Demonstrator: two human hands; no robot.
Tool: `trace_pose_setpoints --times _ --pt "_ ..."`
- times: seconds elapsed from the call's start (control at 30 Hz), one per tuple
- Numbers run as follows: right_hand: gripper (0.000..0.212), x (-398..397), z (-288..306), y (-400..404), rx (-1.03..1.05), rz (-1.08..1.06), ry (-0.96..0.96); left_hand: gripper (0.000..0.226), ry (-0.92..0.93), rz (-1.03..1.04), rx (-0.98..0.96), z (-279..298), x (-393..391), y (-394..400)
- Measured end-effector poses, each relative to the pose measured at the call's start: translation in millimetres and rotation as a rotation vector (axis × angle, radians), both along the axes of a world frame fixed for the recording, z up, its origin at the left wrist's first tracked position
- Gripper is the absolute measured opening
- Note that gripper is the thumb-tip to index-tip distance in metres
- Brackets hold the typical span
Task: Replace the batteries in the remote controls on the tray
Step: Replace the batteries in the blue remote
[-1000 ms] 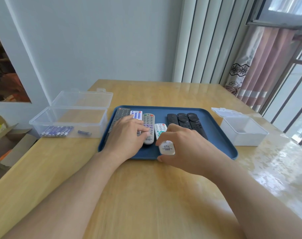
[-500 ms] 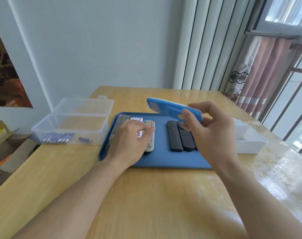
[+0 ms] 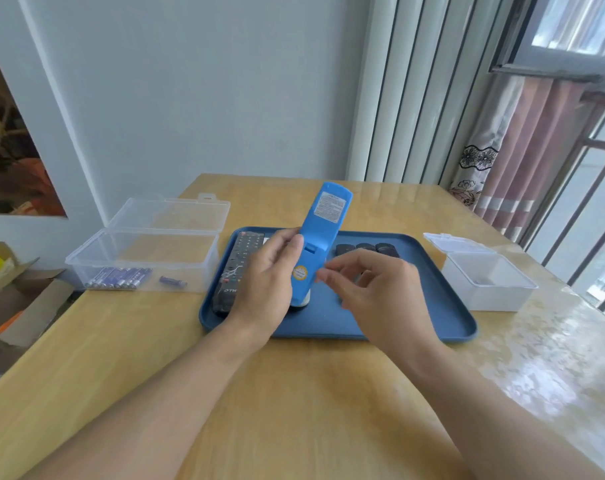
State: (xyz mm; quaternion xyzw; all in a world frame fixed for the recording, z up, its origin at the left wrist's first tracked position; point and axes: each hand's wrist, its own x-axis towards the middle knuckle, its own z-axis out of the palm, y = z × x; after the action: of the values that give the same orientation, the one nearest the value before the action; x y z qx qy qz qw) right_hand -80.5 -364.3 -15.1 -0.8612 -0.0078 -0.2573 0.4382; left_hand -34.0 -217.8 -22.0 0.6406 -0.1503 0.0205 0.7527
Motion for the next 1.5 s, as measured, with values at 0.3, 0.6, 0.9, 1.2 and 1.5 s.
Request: trace_pose_setpoints --times 0.3,0.6,0.9,1.2,1.5 --pt "0.013 9.2 -12.0 -6.6 -0.064 0.017 -0.303 0.027 0.111 -0.193 -0.057 3.4 -11.1 -6.1" --pt "0.007 6.8 0.3 -7.3 -0.081 0.055 -0.126 0.027 0.029 -0.132 0.079 -2.6 -7.2 -5.9" --pt "0.025 3.4 9.0 -14.6 -0.018 0.185 0.052 0.026 0.036 -0.071 0.113 -5.5 -2.3 -4.6" --pt "0.02 -9.3 18.8 -15.3 -0.282 0.475 0.536 0.032 0.273 -0.028 -0.272 7.4 6.3 4.9" --pt "0.023 -8.1 12.2 -8.8 -0.439 0.315 0.383 0.035 0.279 -0.088 -0.299 6.5 6.2 4.5"
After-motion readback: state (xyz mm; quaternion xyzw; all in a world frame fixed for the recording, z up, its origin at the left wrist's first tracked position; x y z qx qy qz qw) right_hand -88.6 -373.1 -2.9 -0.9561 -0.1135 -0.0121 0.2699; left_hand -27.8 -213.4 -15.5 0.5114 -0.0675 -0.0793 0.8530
